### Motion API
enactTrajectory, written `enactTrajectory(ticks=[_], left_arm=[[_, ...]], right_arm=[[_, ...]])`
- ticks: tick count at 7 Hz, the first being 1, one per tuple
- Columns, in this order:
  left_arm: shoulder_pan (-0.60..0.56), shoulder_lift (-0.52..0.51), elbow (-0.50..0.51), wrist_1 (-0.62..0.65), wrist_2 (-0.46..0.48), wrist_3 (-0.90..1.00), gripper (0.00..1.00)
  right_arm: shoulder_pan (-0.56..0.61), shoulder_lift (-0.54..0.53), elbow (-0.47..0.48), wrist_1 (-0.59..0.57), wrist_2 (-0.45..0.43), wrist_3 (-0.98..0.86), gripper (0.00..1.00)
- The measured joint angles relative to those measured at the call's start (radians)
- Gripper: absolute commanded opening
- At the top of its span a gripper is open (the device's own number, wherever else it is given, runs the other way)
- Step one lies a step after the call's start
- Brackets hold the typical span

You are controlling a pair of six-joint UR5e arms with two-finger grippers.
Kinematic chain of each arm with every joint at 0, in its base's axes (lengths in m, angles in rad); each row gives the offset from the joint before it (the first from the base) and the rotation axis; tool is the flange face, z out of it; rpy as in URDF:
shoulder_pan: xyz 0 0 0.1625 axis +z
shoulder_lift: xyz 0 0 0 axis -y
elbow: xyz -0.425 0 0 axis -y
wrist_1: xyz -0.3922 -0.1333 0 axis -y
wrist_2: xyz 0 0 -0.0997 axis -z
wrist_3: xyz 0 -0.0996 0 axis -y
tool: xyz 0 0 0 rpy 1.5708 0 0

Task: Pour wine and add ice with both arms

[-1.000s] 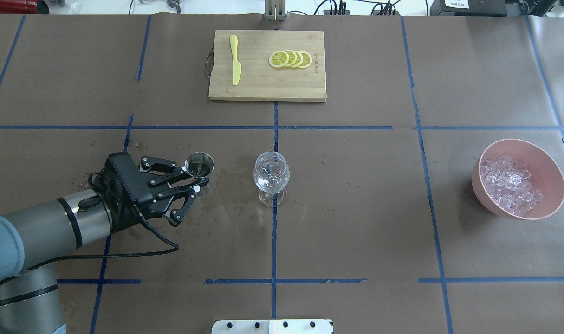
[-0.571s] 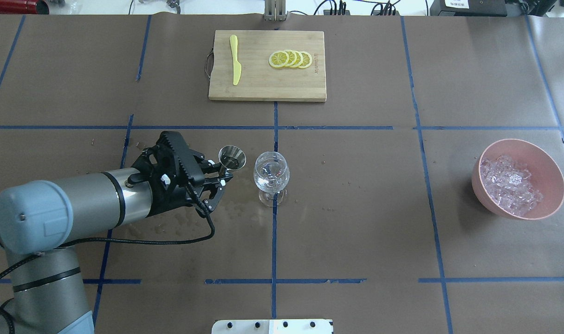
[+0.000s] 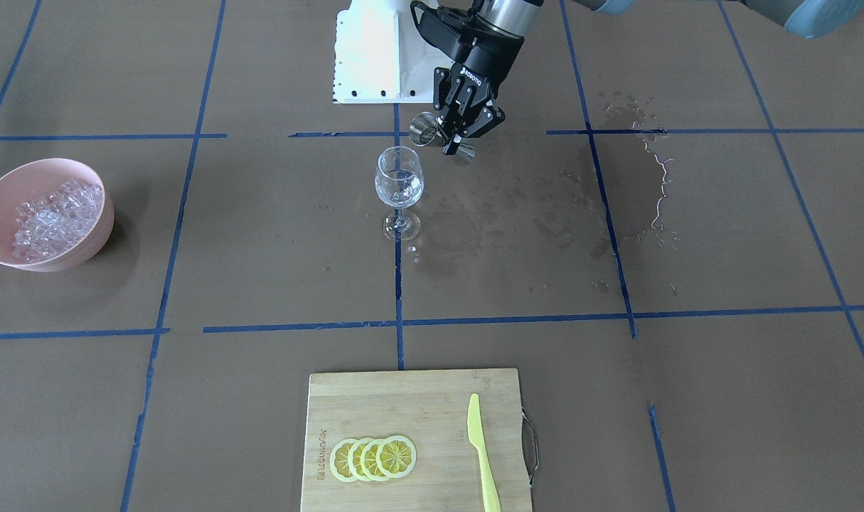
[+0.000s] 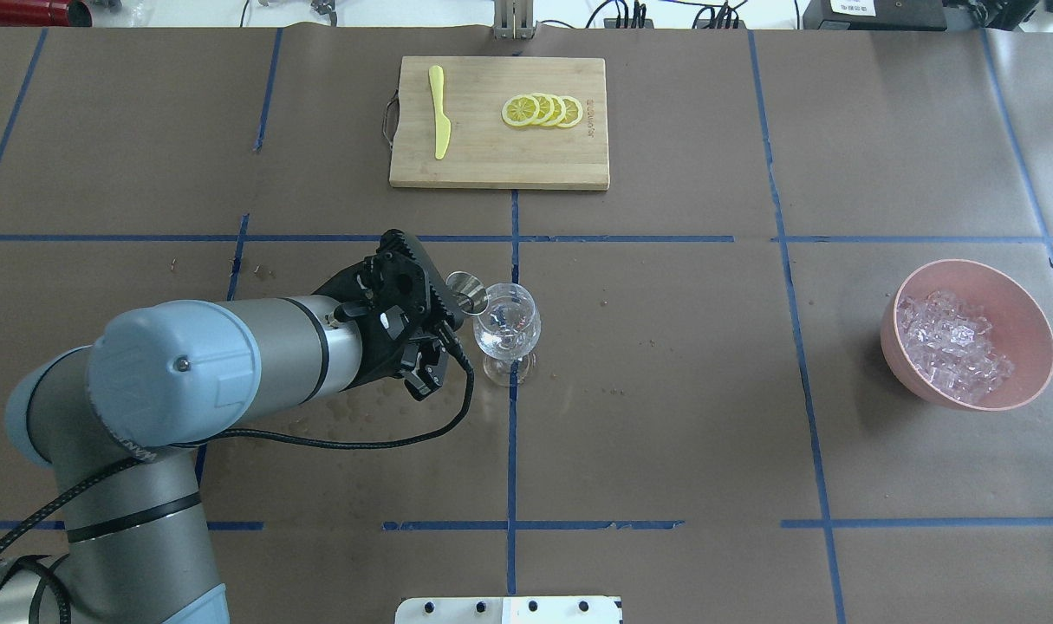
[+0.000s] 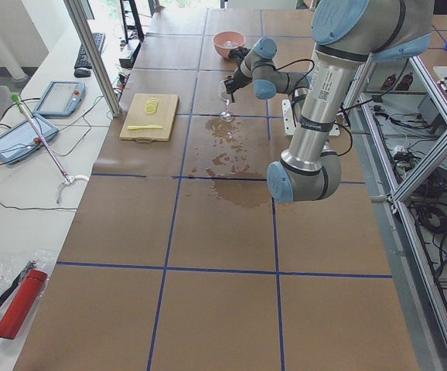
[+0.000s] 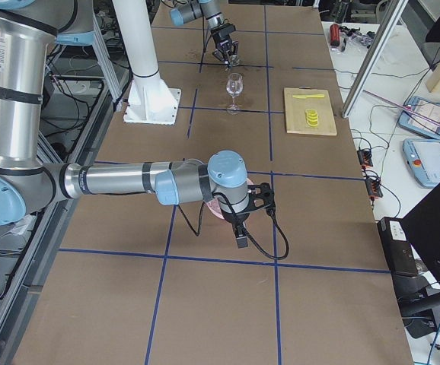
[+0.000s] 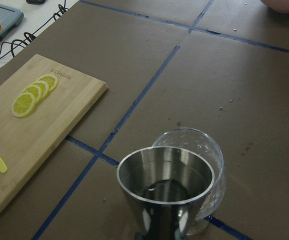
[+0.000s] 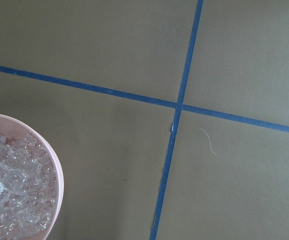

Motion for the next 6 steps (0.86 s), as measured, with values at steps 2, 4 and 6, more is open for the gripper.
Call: enactTrajectory(ticks=[2, 4, 6], left_arm=[[0.002, -0.058, 0.000, 0.147, 0.000, 0.000, 0.00], [0.005, -0.106, -0.001, 0.261, 0.000, 0.001, 0.00], [0.006, -0.138, -0.001, 0.334, 0.001, 0.003, 0.00]], right_arm=[[0.000, 0.000, 0.000, 0.000, 0.000, 0.000, 1.00], [0.000, -0.008, 0.000, 0.000, 0.000, 0.000, 1.00], [0.000, -0.015, 0.002, 0.000, 0.000, 0.000, 1.00]])
